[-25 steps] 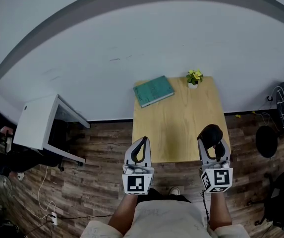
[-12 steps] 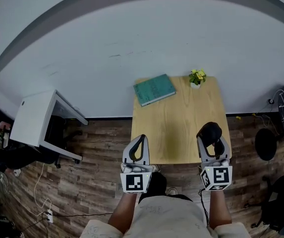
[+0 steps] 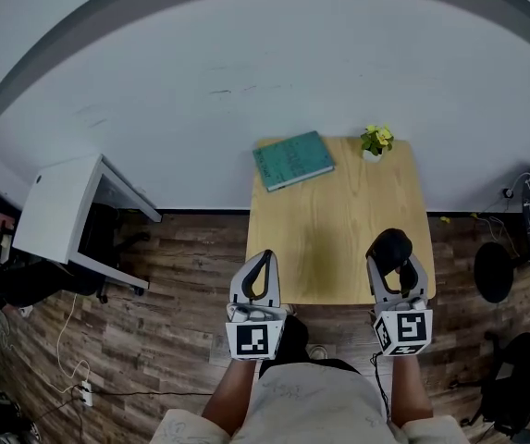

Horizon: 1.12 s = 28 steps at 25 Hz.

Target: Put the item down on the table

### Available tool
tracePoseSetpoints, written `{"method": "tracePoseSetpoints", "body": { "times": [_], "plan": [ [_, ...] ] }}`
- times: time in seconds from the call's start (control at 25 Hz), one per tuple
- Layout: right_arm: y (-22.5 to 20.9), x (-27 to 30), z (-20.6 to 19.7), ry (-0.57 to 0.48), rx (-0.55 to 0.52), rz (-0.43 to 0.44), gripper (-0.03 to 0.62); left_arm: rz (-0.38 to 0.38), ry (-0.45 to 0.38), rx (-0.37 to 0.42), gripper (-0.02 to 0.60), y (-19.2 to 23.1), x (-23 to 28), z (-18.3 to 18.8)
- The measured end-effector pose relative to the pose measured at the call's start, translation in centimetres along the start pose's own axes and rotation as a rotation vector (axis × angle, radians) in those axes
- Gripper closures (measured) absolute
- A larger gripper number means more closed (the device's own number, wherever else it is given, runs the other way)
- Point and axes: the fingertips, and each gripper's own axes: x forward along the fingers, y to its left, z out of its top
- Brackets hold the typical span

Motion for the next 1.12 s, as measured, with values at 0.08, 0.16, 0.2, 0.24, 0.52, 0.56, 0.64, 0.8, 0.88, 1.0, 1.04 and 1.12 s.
{"method": "tracePoseSetpoints", "body": {
  "times": [0.08,0.16,0.2,0.24,0.52,0.56,0.64,0.8,0.88,1.0,1.04,1.12],
  "plan": [
    [0.4,0.6,-0.6,0.019,-0.008,0.012,0.338,0.003,0.020,-0.016,0.574,0.1,-0.1,-0.8],
    [0.9,1.2,-1.1,0.039,-0.014,0.026,0.338,0.004,0.037,-0.020,0.574,0.2,-0.2,-1.5],
    [1.2,1.5,-1.5,0.051,-0.018,0.034,0.337,0.004,0.043,-0.019,0.574,0.3,-0.2,-1.9],
    [1.6,1.8,-1.8,0.064,-0.024,0.043,0.337,0.005,0.049,-0.017,0.574,0.4,-0.3,-2.3],
    [4.0,4.2,-5.3,0.180,-0.091,0.116,0.338,0.030,0.093,-0.029,0.574,1.9,-0.8,-5.1],
    [4.4,4.5,-5.9,0.199,-0.105,0.129,0.338,0.033,0.100,-0.030,0.574,2.1,-0.9,-5.4],
    [5.3,5.1,-7.2,0.241,-0.126,0.158,0.338,0.042,0.111,-0.045,0.574,2.4,-1.2,-6.1],
    [7.0,6.2,-9.6,0.325,-0.174,0.218,0.336,0.057,0.137,-0.068,0.574,3.2,-1.7,-7.4],
    [7.7,6.7,-10.7,0.361,-0.199,0.245,0.337,0.062,0.154,-0.070,0.574,3.5,-1.9,-8.2],
    [8.6,7.4,-12.4,0.420,-0.225,0.280,0.337,0.066,0.175,-0.067,0.574,3.8,-2.0,-9.2],
    [8.8,7.6,-13.0,0.443,-0.238,0.292,0.337,0.067,0.178,-0.072,0.574,3.9,-2.0,-9.4],
    [9.3,8.0,-14.4,0.492,-0.270,0.315,0.336,0.073,0.192,-0.084,0.574,4.1,-2.1,-10.1]
  ]
}}
